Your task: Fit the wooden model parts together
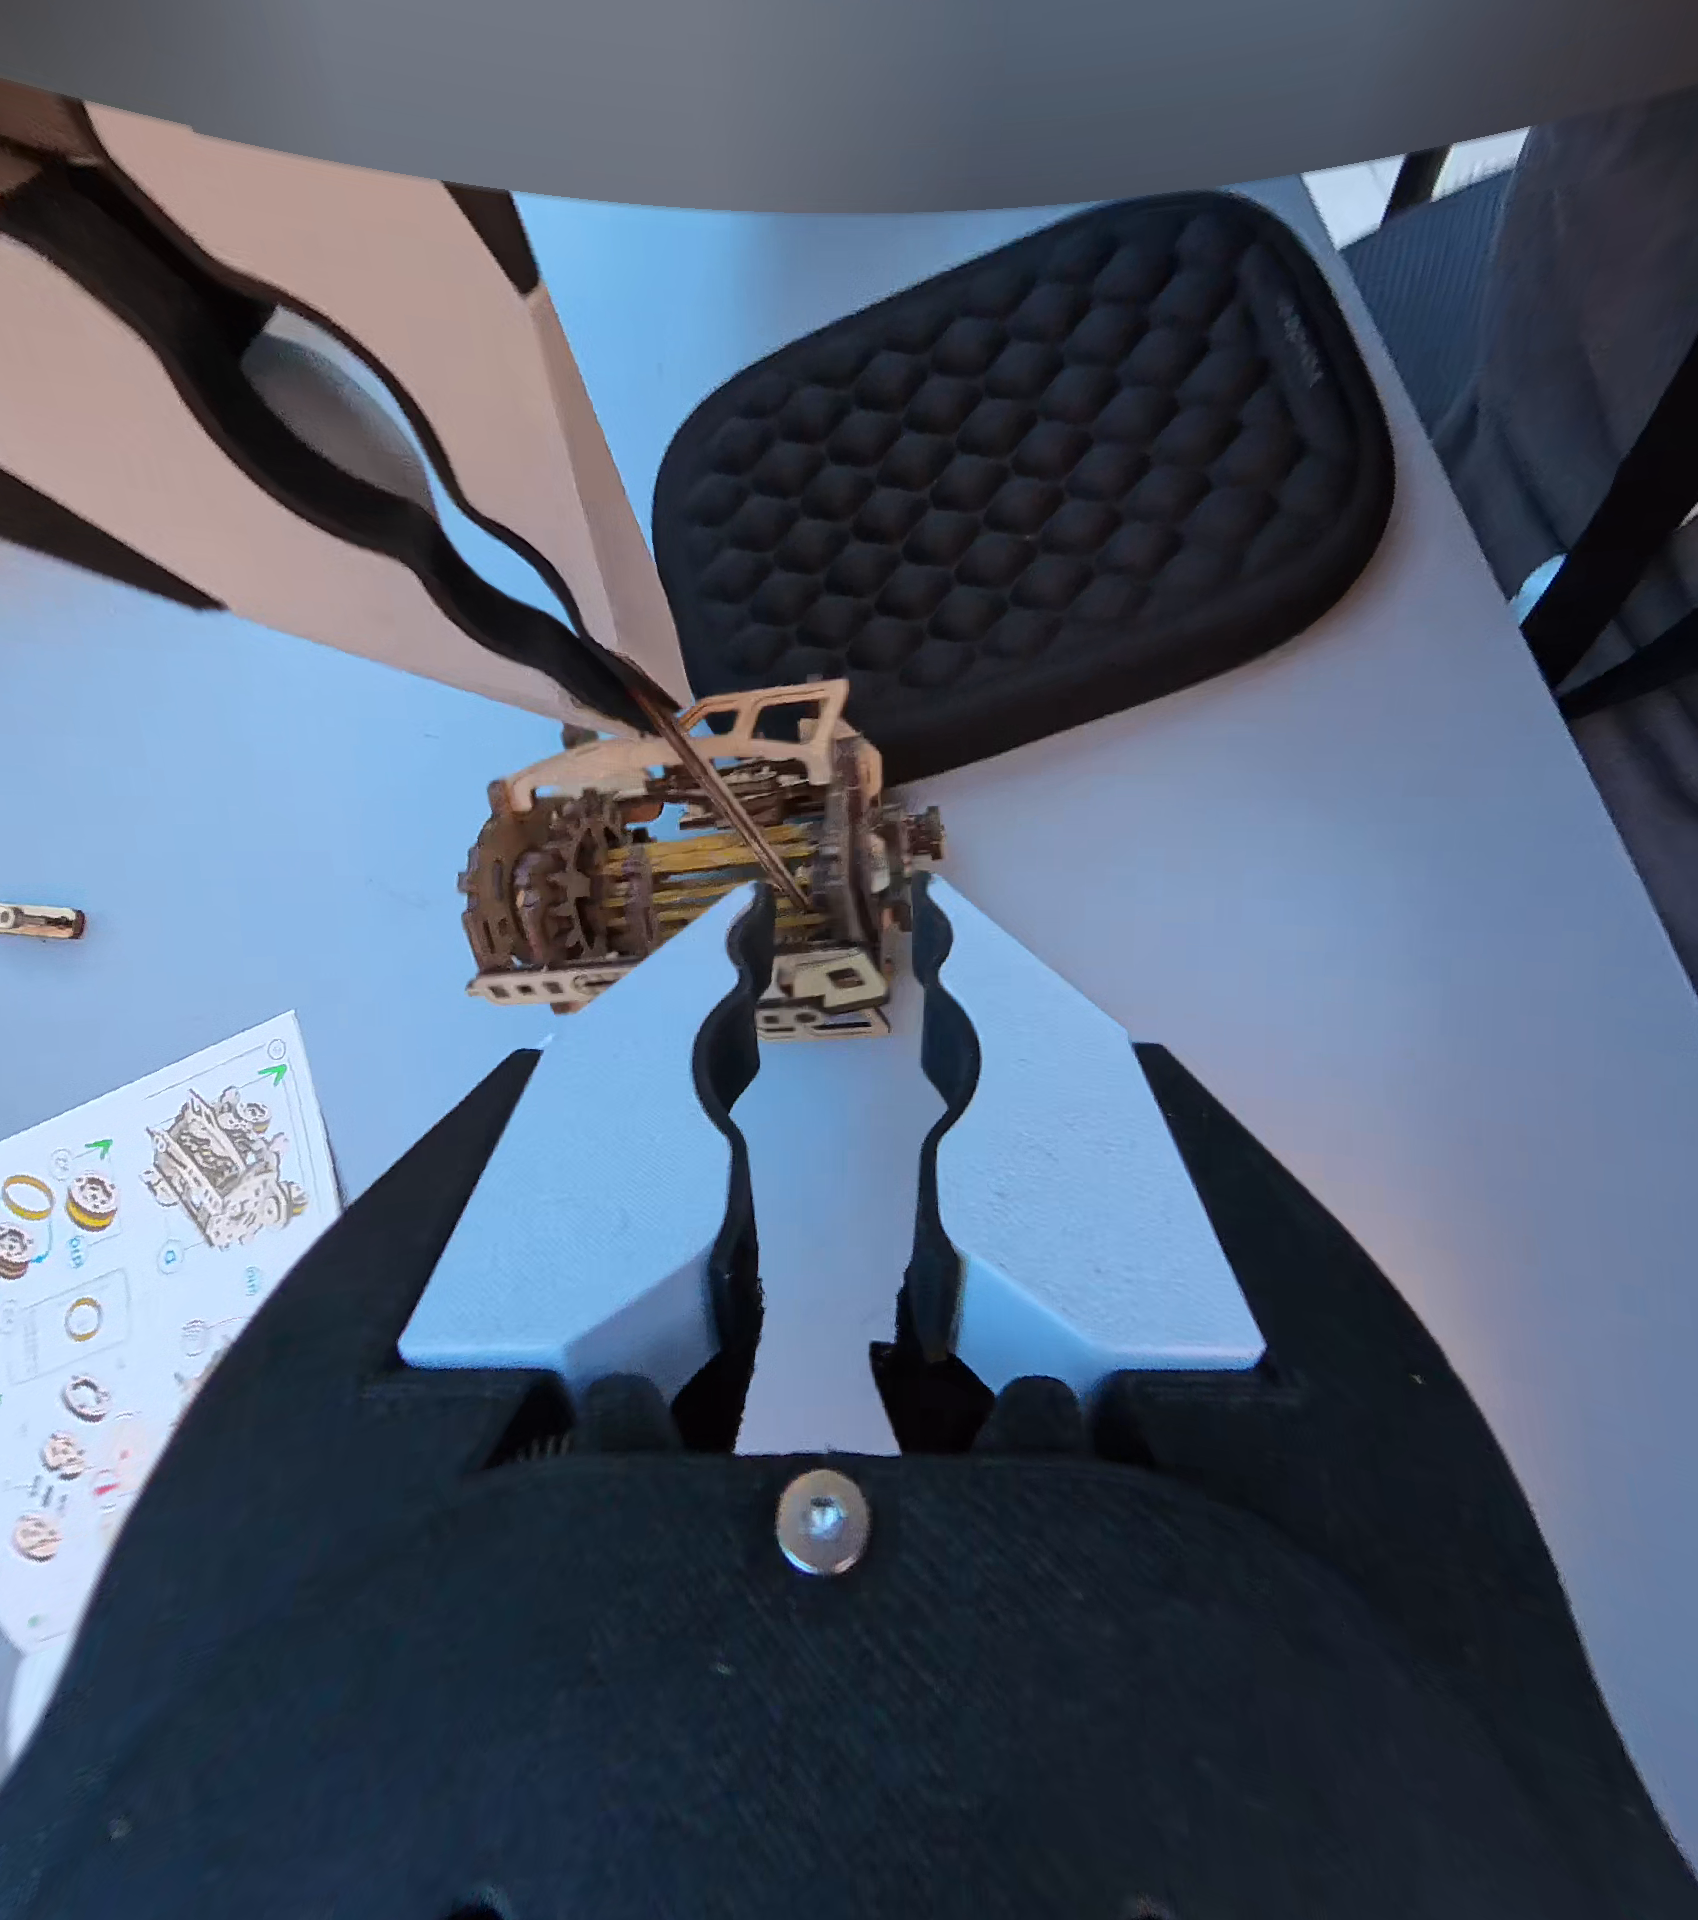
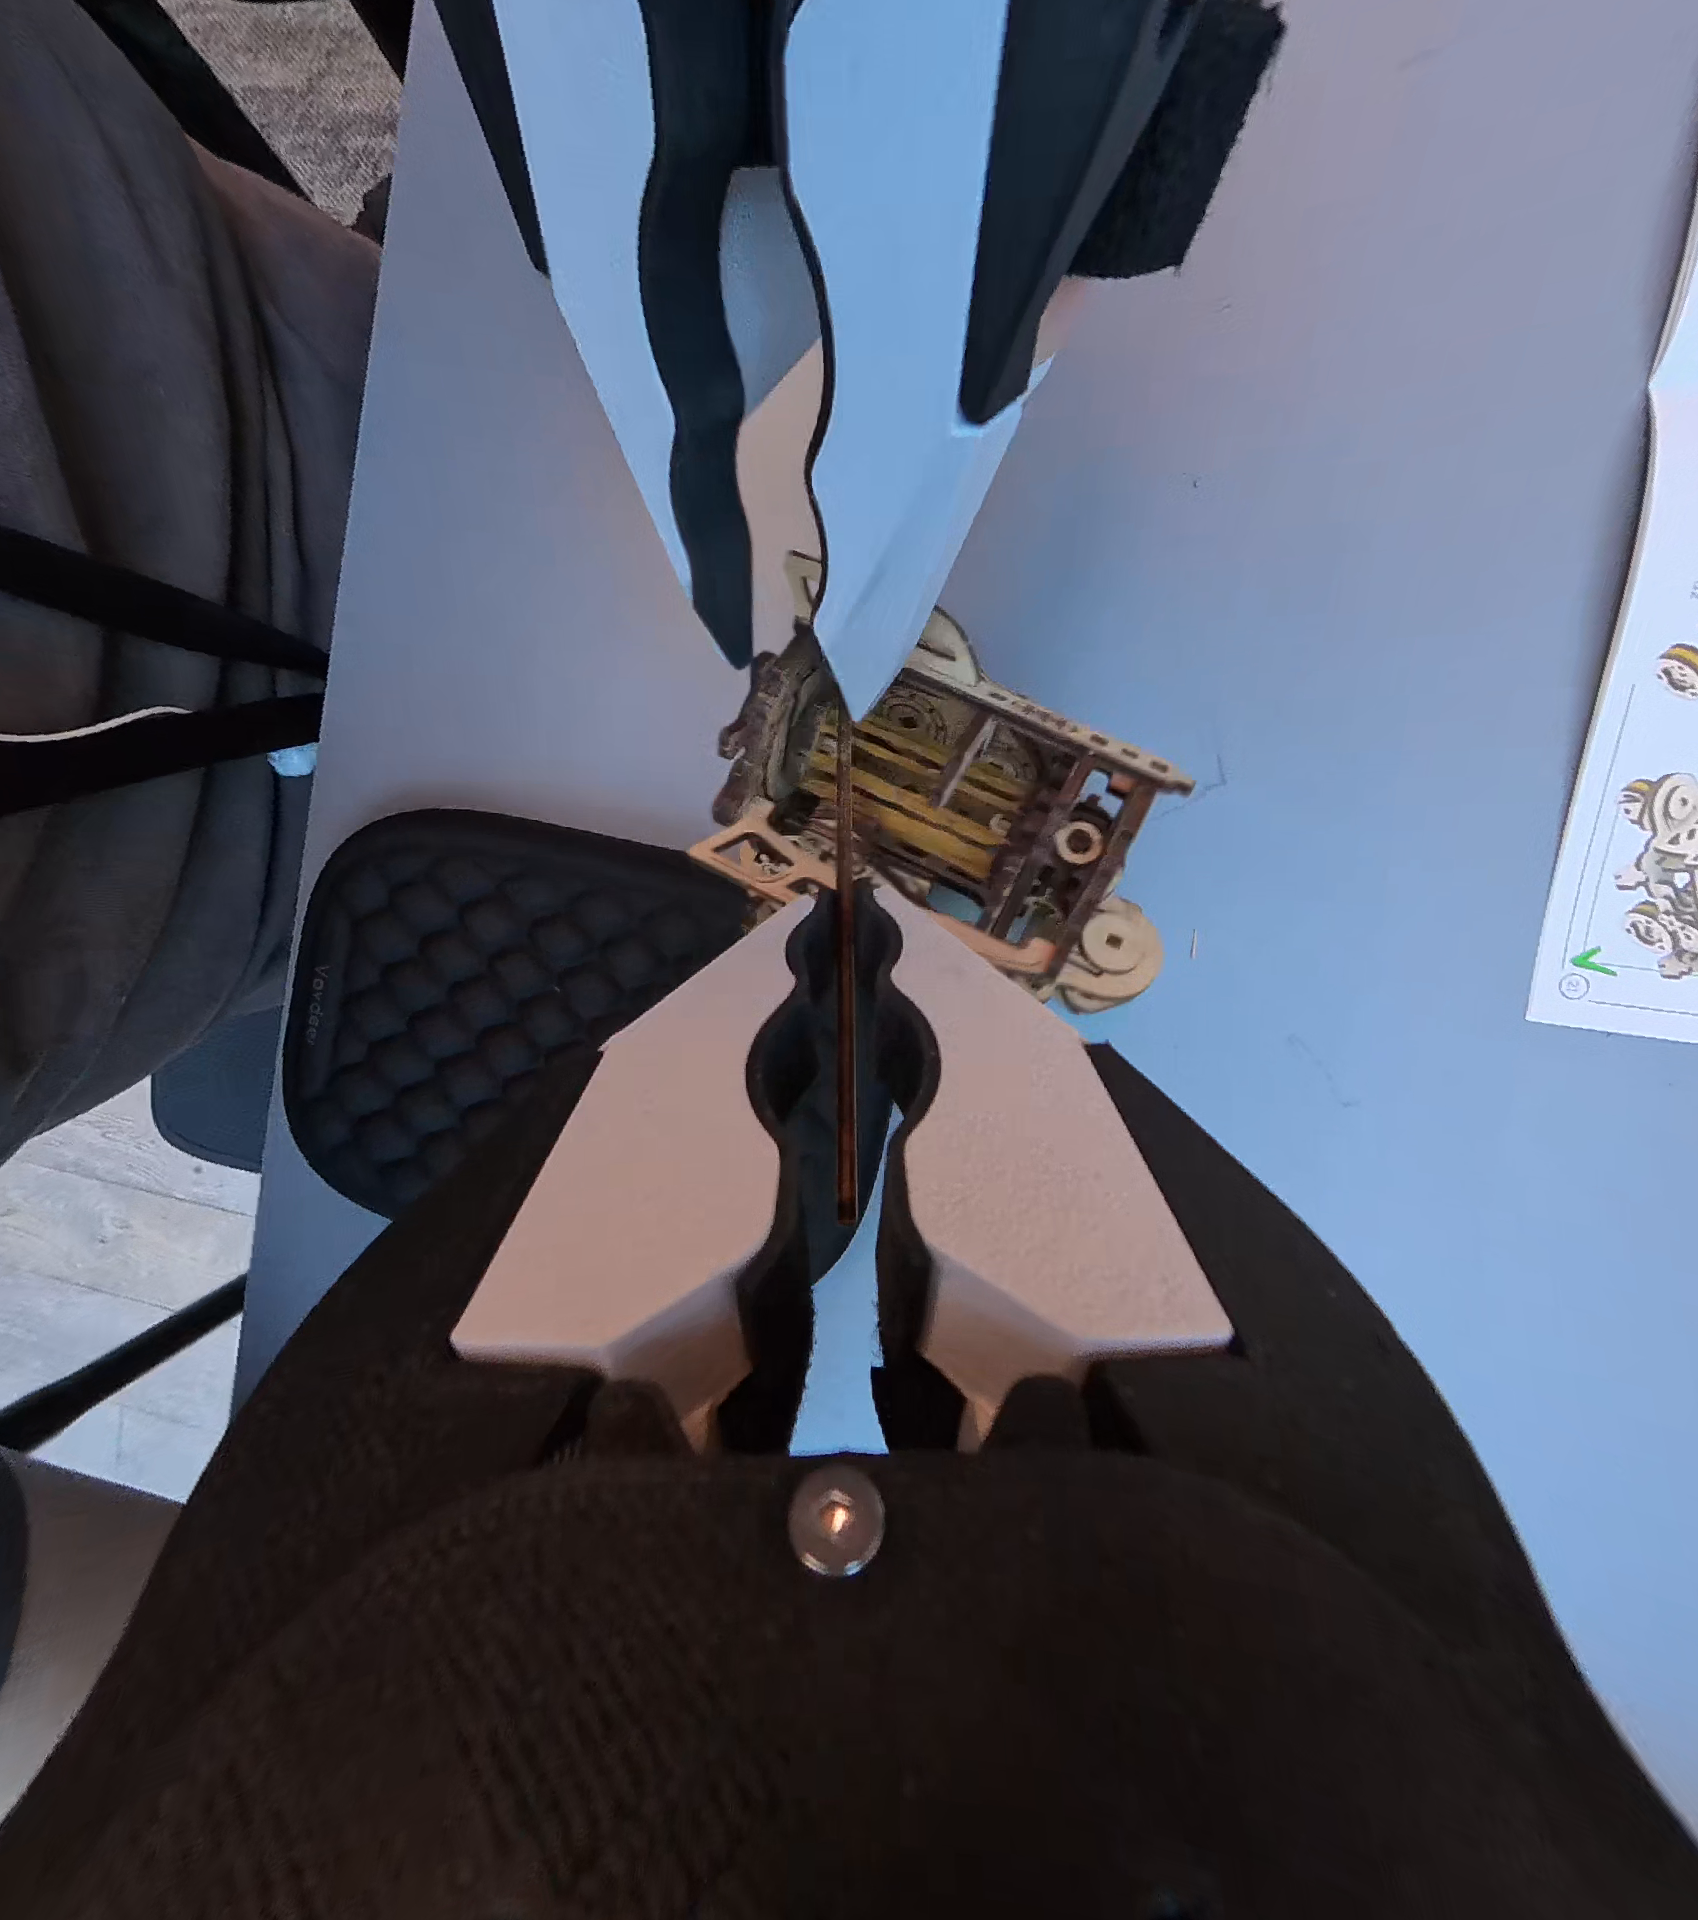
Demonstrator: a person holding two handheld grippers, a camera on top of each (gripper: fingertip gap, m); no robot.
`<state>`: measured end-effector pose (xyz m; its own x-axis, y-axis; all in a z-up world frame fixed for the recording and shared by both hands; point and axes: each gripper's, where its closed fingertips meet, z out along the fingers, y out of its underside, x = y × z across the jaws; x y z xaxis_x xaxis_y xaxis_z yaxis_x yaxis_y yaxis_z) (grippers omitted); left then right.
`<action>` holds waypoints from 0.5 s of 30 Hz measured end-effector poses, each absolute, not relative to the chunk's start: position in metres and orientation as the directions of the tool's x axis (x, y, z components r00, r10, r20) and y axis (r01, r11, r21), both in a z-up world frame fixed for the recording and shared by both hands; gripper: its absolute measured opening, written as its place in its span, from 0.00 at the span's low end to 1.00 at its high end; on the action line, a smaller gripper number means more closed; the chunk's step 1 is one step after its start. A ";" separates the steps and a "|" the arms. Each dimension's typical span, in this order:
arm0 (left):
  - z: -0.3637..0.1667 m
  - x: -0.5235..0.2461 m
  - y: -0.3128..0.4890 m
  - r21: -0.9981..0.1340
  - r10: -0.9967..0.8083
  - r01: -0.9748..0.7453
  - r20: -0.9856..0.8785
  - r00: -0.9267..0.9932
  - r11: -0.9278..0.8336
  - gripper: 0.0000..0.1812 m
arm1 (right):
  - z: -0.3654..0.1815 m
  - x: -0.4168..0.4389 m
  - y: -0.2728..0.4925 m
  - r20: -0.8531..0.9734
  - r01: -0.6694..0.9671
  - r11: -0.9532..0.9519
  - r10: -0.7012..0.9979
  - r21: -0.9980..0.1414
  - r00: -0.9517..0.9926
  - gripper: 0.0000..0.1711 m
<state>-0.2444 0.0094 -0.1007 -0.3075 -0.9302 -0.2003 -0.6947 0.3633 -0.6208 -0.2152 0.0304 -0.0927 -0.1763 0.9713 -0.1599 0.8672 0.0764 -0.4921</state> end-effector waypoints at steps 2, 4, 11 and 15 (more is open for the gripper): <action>-0.097 -0.244 0.008 -0.661 -0.942 -0.674 -0.187 -0.278 0.330 0.16 | -0.089 -0.212 0.032 -0.153 0.863 0.065 0.975 -0.501 -0.163 0.00; -0.093 -0.245 0.008 -0.701 -0.952 -0.646 -0.178 -0.250 0.301 0.16 | -0.083 -0.210 0.034 -0.142 0.856 0.056 0.979 -0.514 -0.149 0.00; -0.057 -0.253 0.036 -0.880 -0.985 -0.443 -0.162 -0.055 0.169 0.40 | -0.059 -0.190 0.048 -0.052 0.817 -0.032 0.999 -0.576 0.002 0.00; -0.065 -0.253 0.059 -0.925 -0.999 -0.379 -0.003 -0.044 0.020 0.55 | -0.052 -0.168 0.056 -0.046 0.744 -0.146 0.987 -0.652 0.153 0.01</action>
<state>-0.2529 0.0586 -0.0646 -0.0442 -0.9990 -0.0032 -0.3786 0.0197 -0.9253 -0.1681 0.0561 -0.0523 0.1533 0.9871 -0.0458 0.7440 -0.1458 -0.6521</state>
